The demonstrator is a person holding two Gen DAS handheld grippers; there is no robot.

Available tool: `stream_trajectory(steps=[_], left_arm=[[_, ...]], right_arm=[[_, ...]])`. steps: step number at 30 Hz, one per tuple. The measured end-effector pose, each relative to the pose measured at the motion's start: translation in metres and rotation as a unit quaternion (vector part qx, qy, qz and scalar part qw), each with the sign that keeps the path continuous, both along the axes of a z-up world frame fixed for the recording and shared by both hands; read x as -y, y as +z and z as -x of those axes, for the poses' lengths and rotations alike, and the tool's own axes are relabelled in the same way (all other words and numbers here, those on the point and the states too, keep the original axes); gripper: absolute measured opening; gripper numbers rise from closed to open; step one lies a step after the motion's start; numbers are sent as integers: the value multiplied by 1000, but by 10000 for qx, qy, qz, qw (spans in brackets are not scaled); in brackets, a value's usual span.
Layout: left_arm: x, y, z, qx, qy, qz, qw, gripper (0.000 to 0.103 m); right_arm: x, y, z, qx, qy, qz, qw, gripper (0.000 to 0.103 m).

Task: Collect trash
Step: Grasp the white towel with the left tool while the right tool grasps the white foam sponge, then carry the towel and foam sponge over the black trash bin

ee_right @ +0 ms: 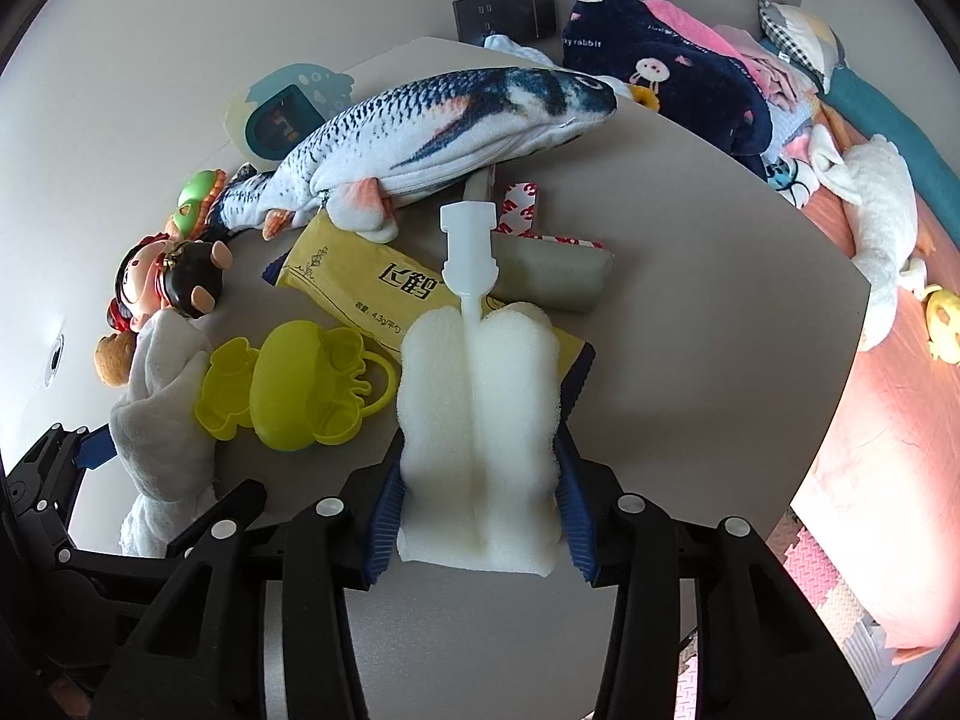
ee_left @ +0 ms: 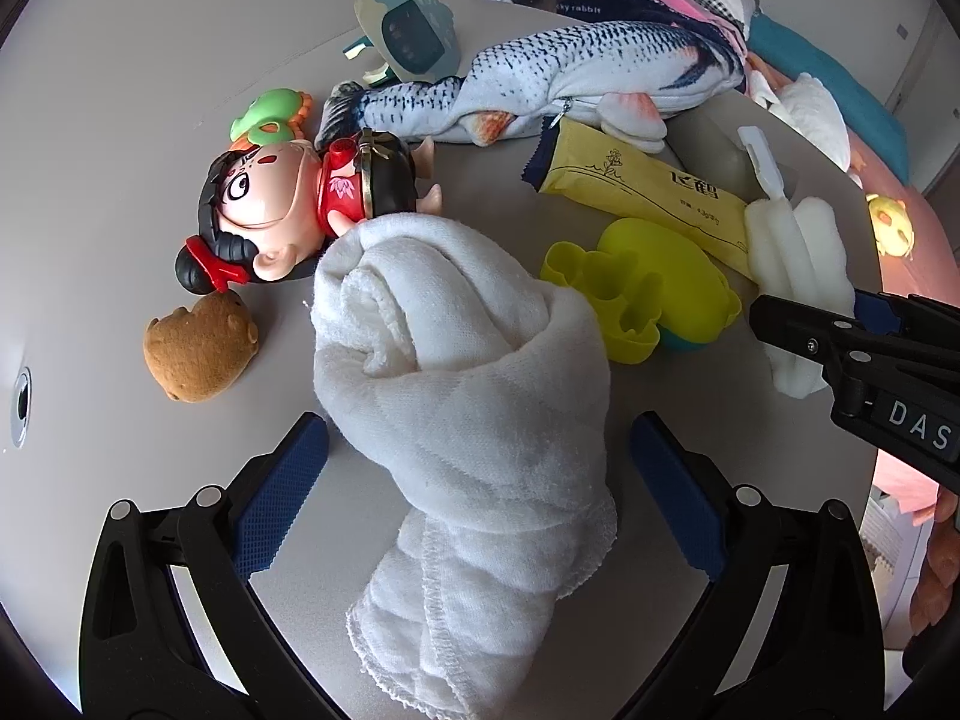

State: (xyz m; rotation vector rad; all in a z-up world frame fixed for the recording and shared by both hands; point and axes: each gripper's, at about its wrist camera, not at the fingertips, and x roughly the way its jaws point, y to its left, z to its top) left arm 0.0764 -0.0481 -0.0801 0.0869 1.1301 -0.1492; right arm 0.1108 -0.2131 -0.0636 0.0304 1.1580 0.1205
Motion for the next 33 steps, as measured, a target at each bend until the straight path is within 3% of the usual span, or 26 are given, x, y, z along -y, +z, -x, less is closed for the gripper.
stream_trajectory(steps=[4,5,7,9,15,33], left_arm=[[0,0,2,5,-1,-29,10000,94],[-1,2,4,34,22,-26,10000,89],[-4,6,7,110,72,-32,9999,69],[-5,9,8,127,104,-15,9999,58],[-14,12,15,218,136,254,9993,46],[6,41,54,421,-139,504,9977,44]], right_arm=[[4,0,2,-3,-47,-125,9999,40],[5,0,2,-1,-53,-156,9999,40],[6,2,3,6,-54,-147,9999,39],[5,4,5,18,-31,-131,9999,39],[6,15,15,106,22,-201,9997,38],[28,42,70,329,-122,-355,9988,38]])
